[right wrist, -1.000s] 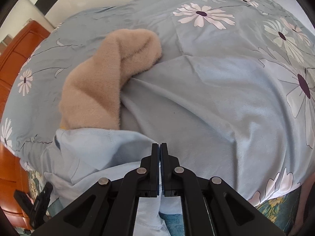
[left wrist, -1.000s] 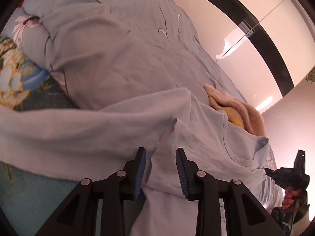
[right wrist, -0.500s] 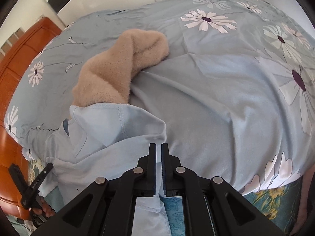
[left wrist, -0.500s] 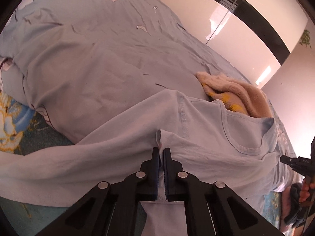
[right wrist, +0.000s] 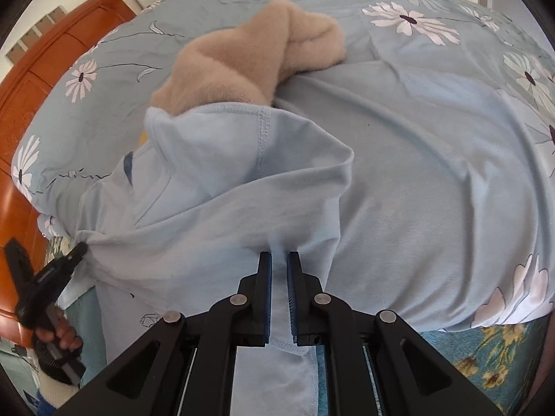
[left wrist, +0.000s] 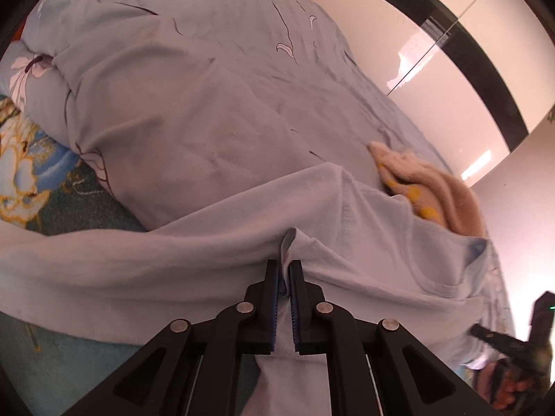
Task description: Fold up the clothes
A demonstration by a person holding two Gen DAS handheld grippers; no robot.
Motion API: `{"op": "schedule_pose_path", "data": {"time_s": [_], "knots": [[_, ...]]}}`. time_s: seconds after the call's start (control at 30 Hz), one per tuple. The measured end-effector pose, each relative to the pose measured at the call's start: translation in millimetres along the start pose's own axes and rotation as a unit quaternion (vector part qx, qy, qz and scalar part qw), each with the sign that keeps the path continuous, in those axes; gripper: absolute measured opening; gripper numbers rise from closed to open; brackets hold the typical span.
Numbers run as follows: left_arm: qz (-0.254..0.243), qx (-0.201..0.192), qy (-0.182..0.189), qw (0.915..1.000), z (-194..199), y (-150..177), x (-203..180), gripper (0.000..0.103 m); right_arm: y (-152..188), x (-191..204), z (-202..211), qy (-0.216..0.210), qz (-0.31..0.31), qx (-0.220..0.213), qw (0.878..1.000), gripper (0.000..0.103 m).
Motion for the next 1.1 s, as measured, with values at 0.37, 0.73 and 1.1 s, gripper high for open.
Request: {"op": "schedule_pose_path", "data": {"time_s": [0.37,0.73,1.1], "knots": [[0.225,-0.116,-0.120,0.9600,123,45,163,0.057,10,4,16,0.014,0.016,-0.017,1.000,0.008],[0.350,-0.140,-0.116,0.9190,139,47,267,0.059,23,3,13,0.008,-0.009,-0.012,1.000,0.013],[0.363,-0.182,-0.063,0.9117,157,34,246,0.005,25,2,16,-0.001,-0.008,-0.014,1.000,0.013]]}}
Point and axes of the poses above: each gripper's, at about its wrist camera, not at the fingertips, and z roughly against the way its jaws point, x to its left, y to its underside, the point moved 5 cm from there along -z, roughly the way its jaws point, and after that the axes turned 10 degrees about x, right-handed, at the moved point
